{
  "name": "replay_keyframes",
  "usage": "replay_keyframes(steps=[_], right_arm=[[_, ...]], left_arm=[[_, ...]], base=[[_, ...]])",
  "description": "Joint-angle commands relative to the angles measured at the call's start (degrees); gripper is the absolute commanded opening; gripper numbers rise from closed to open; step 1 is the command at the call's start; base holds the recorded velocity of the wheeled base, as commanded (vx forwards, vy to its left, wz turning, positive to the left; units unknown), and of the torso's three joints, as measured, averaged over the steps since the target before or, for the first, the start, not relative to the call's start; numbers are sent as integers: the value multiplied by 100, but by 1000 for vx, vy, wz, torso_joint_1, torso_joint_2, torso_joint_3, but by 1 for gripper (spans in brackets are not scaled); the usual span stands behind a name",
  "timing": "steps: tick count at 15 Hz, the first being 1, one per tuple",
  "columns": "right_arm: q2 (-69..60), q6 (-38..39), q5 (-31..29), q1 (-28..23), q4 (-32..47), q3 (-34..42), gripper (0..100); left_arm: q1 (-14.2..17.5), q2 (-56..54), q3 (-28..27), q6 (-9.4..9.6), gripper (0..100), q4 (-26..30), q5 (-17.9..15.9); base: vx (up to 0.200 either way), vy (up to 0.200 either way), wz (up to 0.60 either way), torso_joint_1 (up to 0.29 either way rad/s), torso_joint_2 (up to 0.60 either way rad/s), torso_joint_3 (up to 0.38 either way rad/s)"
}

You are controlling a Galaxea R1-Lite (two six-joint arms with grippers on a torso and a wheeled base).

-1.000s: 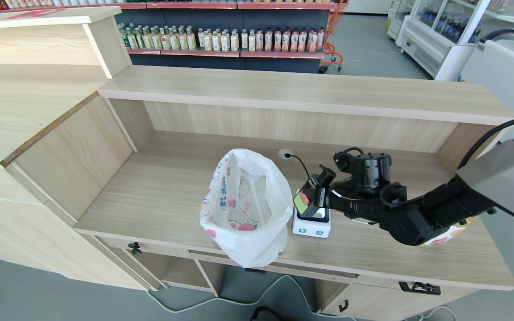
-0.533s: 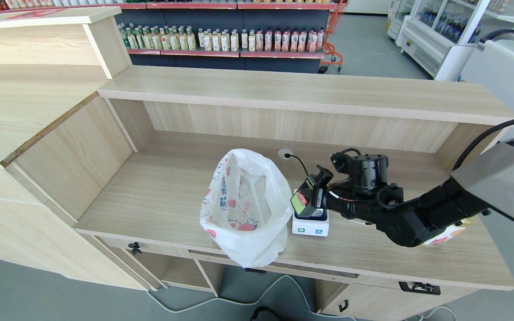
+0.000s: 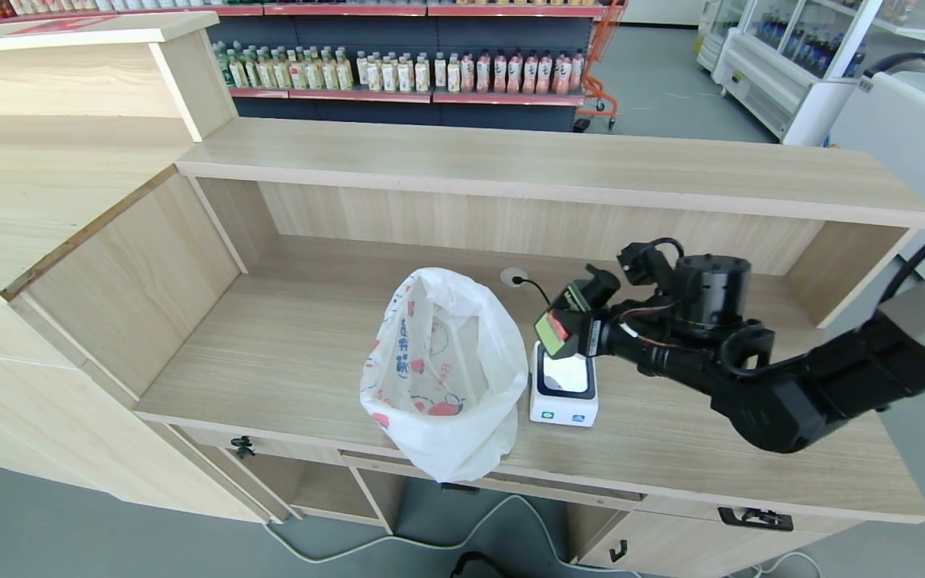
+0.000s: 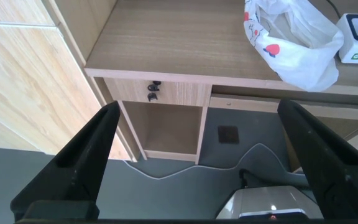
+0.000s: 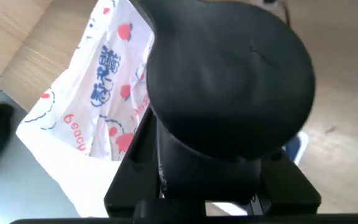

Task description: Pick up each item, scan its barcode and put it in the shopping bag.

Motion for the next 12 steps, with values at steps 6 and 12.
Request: replay_keyframes(steps=[6, 12], right_arm=[[-1295, -1455, 26, -386, -851, 1155, 0], [-689, -1666, 44, -192, -991, 786, 0]], left_arm=[[0, -2, 0, -3, 100, 0, 0], [0, -2, 0, -29, 100, -9, 0]], base=[[0, 167, 0, 4, 2, 3], [0, 200, 0, 1, 2, 3]])
